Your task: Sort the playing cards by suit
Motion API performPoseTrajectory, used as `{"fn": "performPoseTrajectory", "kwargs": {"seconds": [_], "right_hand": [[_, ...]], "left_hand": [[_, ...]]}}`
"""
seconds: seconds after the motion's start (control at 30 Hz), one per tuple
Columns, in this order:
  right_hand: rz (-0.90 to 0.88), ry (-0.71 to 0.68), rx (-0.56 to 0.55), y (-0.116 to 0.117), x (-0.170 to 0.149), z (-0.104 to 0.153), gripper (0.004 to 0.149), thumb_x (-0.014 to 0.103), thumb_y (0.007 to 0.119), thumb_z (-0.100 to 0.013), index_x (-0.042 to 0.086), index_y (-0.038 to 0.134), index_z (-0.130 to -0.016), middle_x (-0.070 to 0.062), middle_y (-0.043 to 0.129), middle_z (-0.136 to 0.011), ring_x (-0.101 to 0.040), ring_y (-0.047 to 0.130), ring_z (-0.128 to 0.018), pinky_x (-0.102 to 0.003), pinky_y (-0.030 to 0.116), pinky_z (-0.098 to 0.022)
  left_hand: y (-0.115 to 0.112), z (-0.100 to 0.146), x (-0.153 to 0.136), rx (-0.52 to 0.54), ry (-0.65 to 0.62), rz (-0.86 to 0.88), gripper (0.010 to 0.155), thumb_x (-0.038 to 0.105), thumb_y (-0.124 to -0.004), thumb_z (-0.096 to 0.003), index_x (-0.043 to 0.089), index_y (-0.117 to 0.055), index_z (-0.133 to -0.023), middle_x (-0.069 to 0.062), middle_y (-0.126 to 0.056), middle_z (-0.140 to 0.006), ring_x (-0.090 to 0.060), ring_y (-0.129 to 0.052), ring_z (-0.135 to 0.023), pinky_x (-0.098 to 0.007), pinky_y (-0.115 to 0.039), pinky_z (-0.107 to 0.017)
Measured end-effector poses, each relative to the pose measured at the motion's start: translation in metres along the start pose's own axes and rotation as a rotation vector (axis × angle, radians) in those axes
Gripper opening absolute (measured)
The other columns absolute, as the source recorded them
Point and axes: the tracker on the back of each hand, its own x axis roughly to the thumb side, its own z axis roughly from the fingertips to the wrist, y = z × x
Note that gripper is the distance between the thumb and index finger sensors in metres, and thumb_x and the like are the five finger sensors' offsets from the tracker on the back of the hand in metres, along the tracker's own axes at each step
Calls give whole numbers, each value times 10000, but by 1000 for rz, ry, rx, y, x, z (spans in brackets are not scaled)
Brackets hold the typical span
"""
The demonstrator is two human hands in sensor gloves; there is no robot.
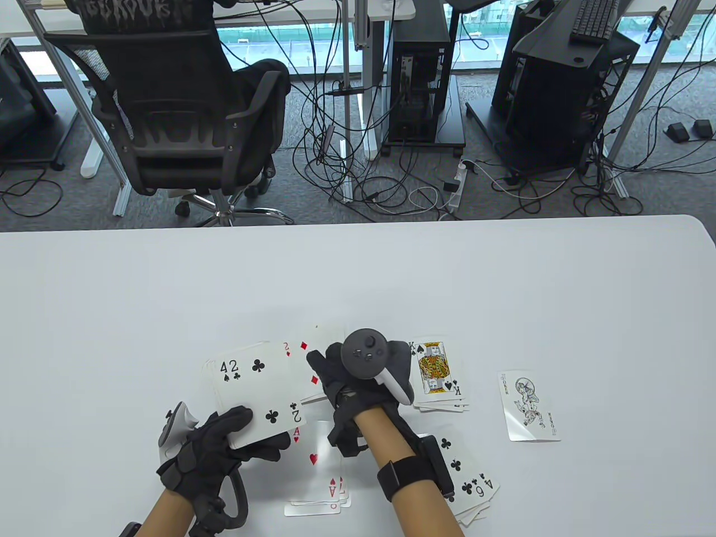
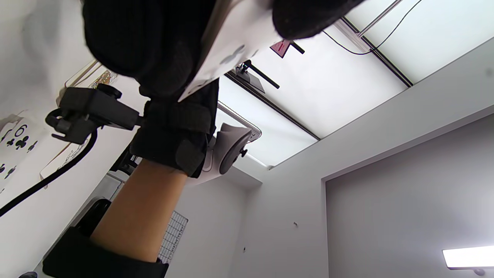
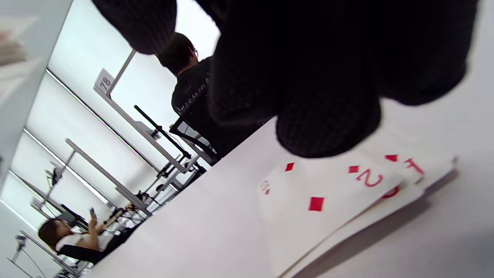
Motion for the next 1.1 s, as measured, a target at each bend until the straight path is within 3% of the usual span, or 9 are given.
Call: {"fn": "performPoseTrajectory", "kwargs": {"seconds": [0.1, 0.2, 0.43, 0.53, 0.67, 0.93, 1.1], "right_hand": [[-152, -36, -22, 1, 1, 14, 623, 375, 614, -591, -199, 677, -828, -157, 938, -439, -370, 967, -330, -556, 818, -331], [-178, -90, 5, 5, 8, 26, 660, 404, 610, -594, -200, 646, -858, -182, 927, -480, -396, 956, -367, -577, 802, -352], [117, -242, 28, 20, 34, 49, 825, 505, 695, -549, -213, 512, -913, -206, 884, -573, -431, 924, -457, -606, 772, -405], [106, -241, 29, 19, 35, 49, 785, 475, 729, -535, -205, 550, -883, -173, 891, -544, -402, 936, -435, -587, 785, -398], [-3, -221, 0, 18, 35, 50, 626, 375, 765, -521, -178, 667, -798, -110, 923, -427, -339, 969, -336, -541, 825, -340], [17, -243, -60, 10, 38, 56, 447, 265, 767, -513, -129, 752, -721, -49, 936, -337, -271, 989, -260, -498, 853, -313], [68, -239, -143, -2, 35, 61, 407, 218, 736, -521, -139, 753, -715, -47, 936, -336, -269, 990, -262, -498, 852, -319]], "left_hand": [[0, 0, -1, 0, 6, -1, 501, 230, -673, -695, 148, -385, -1096, -205, -596, -1024, -390, -887, -781, -457, -802, -546], [0, 0, -1, 1, 10, -1, 502, 231, -674, -694, 148, -386, -1096, -205, -596, -1024, -391, -886, -781, -458, -802, -546], [-1, 0, -2, -3, 22, -4, 503, 233, -675, -693, 149, -386, -1096, -207, -596, -1024, -405, -883, -777, -460, -800, -547], [-1, 0, -2, -5, 32, -31, 503, 232, -675, -692, 148, -387, -1096, -207, -595, -1025, -407, -881, -778, -462, -799, -548], [-3, -1, -3, -19, 31, -31, 507, 231, -678, -691, 148, -385, -1097, -209, -592, -1025, -400, -881, -782, -464, -797, -548], [-4, -2, -5, -41, 41, -39, 508, 233, -676, -689, 147, -387, -1097, -210, -594, -1025, -415, -880, -777, -466, -798, -547], [-4, -2, -6, -40, 42, -37, 502, 216, -675, -688, 147, -390, -1096, -210, -598, -1022, -411, -883, -775, -464, -800, -545]]}}
